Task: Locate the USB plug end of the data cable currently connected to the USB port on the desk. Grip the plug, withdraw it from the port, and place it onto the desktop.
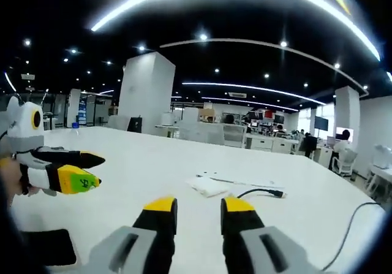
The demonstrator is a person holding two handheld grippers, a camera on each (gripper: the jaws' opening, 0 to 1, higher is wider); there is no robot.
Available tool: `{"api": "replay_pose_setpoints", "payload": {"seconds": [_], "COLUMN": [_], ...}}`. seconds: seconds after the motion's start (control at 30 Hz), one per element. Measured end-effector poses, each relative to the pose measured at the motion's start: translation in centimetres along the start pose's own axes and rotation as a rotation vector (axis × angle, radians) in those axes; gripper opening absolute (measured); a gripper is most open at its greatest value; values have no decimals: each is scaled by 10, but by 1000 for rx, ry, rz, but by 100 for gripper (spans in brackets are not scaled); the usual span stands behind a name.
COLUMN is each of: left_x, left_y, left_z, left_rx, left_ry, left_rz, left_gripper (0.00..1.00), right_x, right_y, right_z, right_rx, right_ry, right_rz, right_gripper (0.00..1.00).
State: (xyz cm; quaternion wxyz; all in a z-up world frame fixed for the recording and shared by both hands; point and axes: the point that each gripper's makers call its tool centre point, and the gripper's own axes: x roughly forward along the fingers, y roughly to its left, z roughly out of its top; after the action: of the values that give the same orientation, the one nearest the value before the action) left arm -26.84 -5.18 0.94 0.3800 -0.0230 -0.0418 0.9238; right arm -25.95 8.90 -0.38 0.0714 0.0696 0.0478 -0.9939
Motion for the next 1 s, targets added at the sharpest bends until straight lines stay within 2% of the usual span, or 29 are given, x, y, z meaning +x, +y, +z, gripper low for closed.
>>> {"api": "replay_pose_setpoints", "payload": {"seconds": [0.07, 0.2, 0.3, 0.43, 0.53, 0.67, 0.77, 0.8, 0.87, 1.0], "left_x": [-1, -7, -12, -14, -17, -21, -27, -28, -32, -34], "left_y": [0, -3, -8, -8, -7, -7, -10, -11, -7, -3], "left_z": [1, 10, 15, 18, 15, 18, 19, 20, 21, 22], "left_rx": [21, 19, 44, 41, 102, 125, 137, 151, 208, 221], "left_ry": [2, -11, -25, -32, -19, -29, -36, -38, -38, -25], "left_rz": [16, 44, 58, 61, 80, 90, 85, 85, 115, 138], "left_gripper": [55, 54, 53, 53, 53, 52, 43, 39, 39, 41], "right_x": [-3, -8, -10, -13, -16, -17, -16, -7, -22, -28], "right_y": [2, 10, 11, 9, 13, 15, 15, 14, 18, 16], "right_z": [0, 1, 0, 3, 7, 11, 10, 9, 11, 16], "right_rx": [14, -68, -79, -35, -23, -39, -33, -22, -1, 42], "right_ry": [-2, 0, 1, -20, -48, -73, -71, -65, -65, -86], "right_rz": [6, -10, -14, -13, -3, -6, -3, -3, -9, 2], "right_gripper": [30, 30, 30, 31, 33, 33, 31, 29, 29, 30]}}
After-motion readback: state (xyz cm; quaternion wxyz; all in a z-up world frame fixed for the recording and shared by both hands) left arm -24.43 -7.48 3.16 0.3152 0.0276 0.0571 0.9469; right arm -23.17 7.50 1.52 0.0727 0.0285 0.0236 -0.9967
